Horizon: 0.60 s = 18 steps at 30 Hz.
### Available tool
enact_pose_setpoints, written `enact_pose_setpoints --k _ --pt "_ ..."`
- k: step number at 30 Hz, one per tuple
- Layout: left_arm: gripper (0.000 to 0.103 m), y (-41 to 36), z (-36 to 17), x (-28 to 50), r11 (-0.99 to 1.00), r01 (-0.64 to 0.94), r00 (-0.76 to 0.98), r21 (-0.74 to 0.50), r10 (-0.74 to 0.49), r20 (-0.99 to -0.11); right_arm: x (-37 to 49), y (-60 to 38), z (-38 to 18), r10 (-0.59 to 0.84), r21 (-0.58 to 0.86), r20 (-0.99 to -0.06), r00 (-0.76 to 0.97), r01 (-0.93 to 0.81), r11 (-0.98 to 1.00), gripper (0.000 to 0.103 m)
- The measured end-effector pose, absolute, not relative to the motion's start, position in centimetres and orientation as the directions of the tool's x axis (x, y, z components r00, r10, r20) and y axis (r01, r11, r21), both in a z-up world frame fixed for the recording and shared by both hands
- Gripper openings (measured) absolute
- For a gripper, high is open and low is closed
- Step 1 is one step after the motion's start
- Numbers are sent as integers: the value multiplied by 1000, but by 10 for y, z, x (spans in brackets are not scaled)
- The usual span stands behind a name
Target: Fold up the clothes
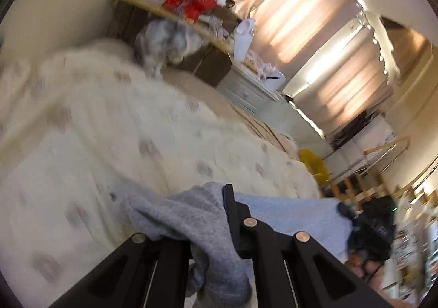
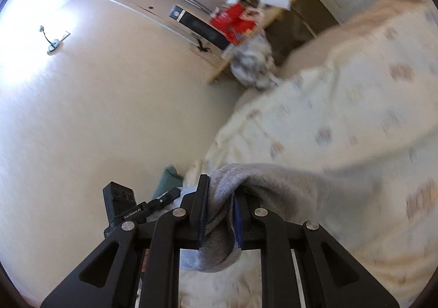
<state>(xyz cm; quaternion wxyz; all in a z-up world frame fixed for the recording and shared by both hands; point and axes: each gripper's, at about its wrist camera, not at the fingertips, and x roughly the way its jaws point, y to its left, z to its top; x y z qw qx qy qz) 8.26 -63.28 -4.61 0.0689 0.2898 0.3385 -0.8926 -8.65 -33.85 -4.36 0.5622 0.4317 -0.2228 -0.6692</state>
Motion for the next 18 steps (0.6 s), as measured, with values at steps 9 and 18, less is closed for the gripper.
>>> enact_pose_setpoints --k 9,18 --pt "4 -722 43 38 -832 390 -815 -395 -113 -568 -107 -416 25 -957 727 -287 40 660 -190 16" --pt "4 -741 -8 137 -852 419 -721 -315 -101 -686 -20 -442 -41 -948 819 -228 224 570 -63 17"
